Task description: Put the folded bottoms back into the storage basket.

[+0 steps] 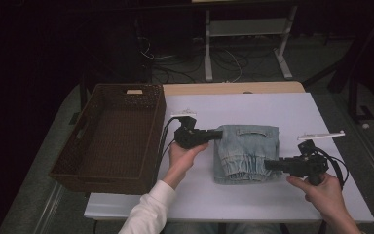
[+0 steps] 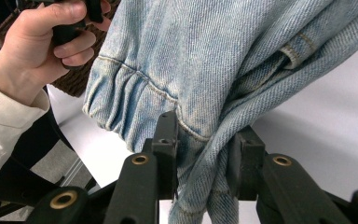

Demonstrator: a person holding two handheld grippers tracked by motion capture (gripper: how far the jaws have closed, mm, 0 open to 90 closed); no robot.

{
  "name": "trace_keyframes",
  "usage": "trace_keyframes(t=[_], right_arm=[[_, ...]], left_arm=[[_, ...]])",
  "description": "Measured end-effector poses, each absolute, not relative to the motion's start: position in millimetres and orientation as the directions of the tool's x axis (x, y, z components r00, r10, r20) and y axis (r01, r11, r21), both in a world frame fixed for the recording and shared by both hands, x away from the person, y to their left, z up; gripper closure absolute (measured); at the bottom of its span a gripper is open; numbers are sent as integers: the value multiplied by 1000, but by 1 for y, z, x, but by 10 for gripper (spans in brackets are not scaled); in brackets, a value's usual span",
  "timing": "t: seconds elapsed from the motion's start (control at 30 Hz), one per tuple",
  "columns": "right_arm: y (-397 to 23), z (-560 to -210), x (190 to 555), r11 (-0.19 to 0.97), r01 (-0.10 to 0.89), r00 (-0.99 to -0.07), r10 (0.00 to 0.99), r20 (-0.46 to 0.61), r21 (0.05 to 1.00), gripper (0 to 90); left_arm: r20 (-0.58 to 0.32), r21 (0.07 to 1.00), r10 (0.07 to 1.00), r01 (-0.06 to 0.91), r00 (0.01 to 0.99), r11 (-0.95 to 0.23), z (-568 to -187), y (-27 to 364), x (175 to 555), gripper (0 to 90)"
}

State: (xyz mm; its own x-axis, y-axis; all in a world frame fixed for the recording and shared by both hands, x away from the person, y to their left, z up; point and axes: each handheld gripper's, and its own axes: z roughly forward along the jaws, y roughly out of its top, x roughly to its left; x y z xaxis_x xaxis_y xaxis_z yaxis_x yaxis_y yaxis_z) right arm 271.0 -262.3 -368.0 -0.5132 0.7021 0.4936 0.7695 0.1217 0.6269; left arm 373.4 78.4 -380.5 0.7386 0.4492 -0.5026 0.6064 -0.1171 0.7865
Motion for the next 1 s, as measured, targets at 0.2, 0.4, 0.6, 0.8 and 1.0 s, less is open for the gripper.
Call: trace_keyframes(t=[0.2, 0.4, 0.6, 0.8, 1.0], right_arm=[[-263, -359, 275, 124, 761, -525, 695, 492, 636, 679], [-262, -347, 277, 128, 747, -543, 683, 488, 652, 679], [-261, -335, 279, 132, 737, -555, 678, 482, 663, 678], [-258, -325, 282, 134, 729, -567, 669, 482, 671, 678], [-252, -313, 285, 141, 716, -587, 653, 479, 684, 678]], left_arm=[[-500, 791, 458, 603, 735, -103, -367, 80, 373, 789], [-476, 802, 469, 586, 744, -117, -350, 81, 372, 788], [-452, 813, 479, 569, 752, -126, -334, 83, 372, 788], [-435, 821, 487, 555, 757, -131, -319, 88, 371, 788], [-421, 827, 495, 546, 760, -136, -303, 96, 372, 789]])
